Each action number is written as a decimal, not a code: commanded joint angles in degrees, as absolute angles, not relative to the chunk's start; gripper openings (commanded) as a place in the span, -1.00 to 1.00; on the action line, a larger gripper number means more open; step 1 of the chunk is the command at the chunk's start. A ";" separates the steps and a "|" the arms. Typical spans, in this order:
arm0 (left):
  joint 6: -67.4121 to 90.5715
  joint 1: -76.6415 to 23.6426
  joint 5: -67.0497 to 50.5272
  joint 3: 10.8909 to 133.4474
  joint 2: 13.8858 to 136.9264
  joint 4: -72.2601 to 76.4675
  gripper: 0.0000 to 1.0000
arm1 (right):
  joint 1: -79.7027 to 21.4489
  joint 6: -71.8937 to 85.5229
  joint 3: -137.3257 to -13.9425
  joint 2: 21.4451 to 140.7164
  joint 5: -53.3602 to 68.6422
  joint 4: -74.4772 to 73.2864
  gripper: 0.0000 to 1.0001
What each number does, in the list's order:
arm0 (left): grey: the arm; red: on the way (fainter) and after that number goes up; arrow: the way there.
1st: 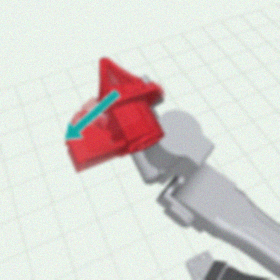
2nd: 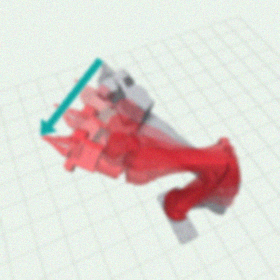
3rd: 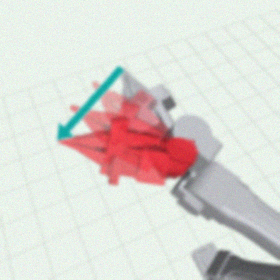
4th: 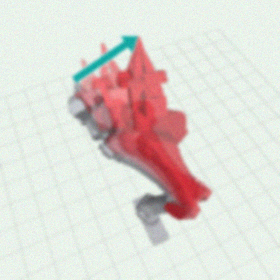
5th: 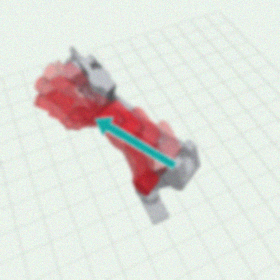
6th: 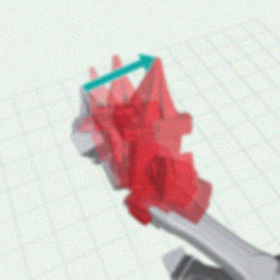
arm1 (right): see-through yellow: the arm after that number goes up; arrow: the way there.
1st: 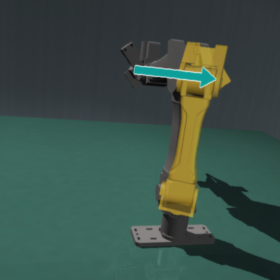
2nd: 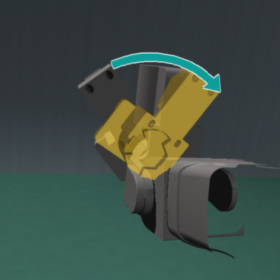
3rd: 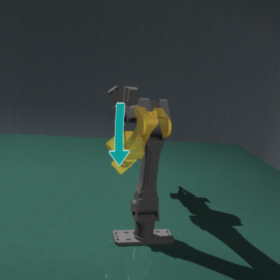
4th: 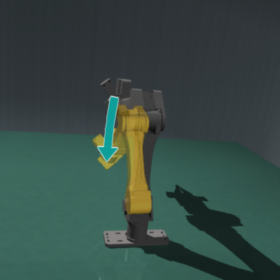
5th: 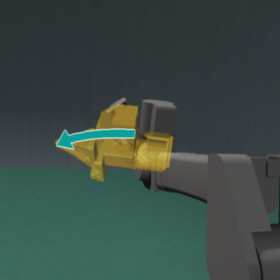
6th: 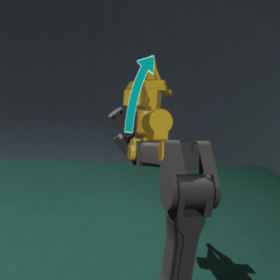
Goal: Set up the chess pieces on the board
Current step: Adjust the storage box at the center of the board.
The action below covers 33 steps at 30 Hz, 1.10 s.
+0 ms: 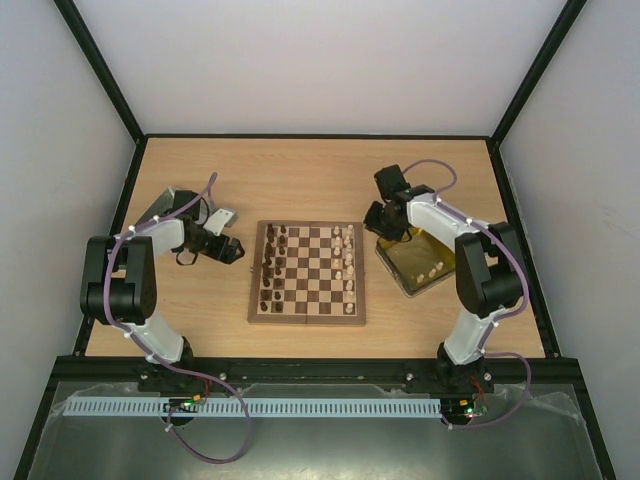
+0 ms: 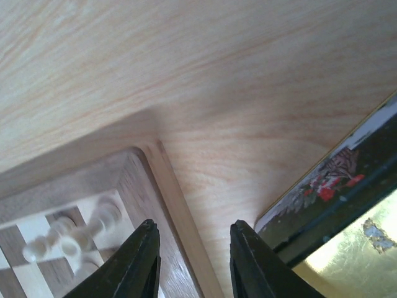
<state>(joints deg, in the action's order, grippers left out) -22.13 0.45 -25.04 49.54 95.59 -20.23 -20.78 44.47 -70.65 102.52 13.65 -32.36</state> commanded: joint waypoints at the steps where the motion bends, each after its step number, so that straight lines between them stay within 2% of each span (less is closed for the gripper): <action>1: -22.41 0.77 -24.43 48.00 95.85 -22.87 0.73 | -21.27 44.59 -66.18 98.93 13.97 -32.65 -0.39; 8: -22.37 0.79 -24.52 47.91 95.50 -22.97 0.73 | -21.66 44.70 -60.58 95.51 14.63 -32.57 -0.42; 15: -22.37 0.79 -24.60 47.83 95.19 -23.10 0.73 | -21.89 42.81 -58.65 87.98 11.68 -38.96 -0.50; 18: -22.33 0.79 -24.84 47.98 95.23 -23.09 0.73 | -21.88 42.11 -60.13 85.25 9.08 -42.35 -0.66; 20: -22.37 0.79 -25.02 48.07 95.30 -23.11 0.73 | -21.74 41.80 -61.99 84.18 6.58 -43.64 -0.88; 22: -22.32 0.79 -25.13 48.15 95.36 -23.13 0.73 | -21.34 41.64 -63.60 84.73 5.55 -44.73 -0.95; 25: -22.39 0.75 -25.30 47.99 94.92 -23.25 0.73 | -20.59 42.26 -64.76 87.12 4.28 -45.61 -0.89; 27: -22.51 0.75 -25.39 47.70 94.45 -23.22 0.73 | -19.84 42.63 -64.65 88.11 3.63 -45.26 -0.66; 33: -22.70 0.83 -25.78 47.29 94.00 -23.04 0.73 | -14.00 42.73 -65.52 89.84 5.10 -45.26 -0.47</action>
<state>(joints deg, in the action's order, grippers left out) -22.13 0.45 -25.12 48.60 94.61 -20.40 -17.43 42.68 -63.77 88.88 6.39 -42.61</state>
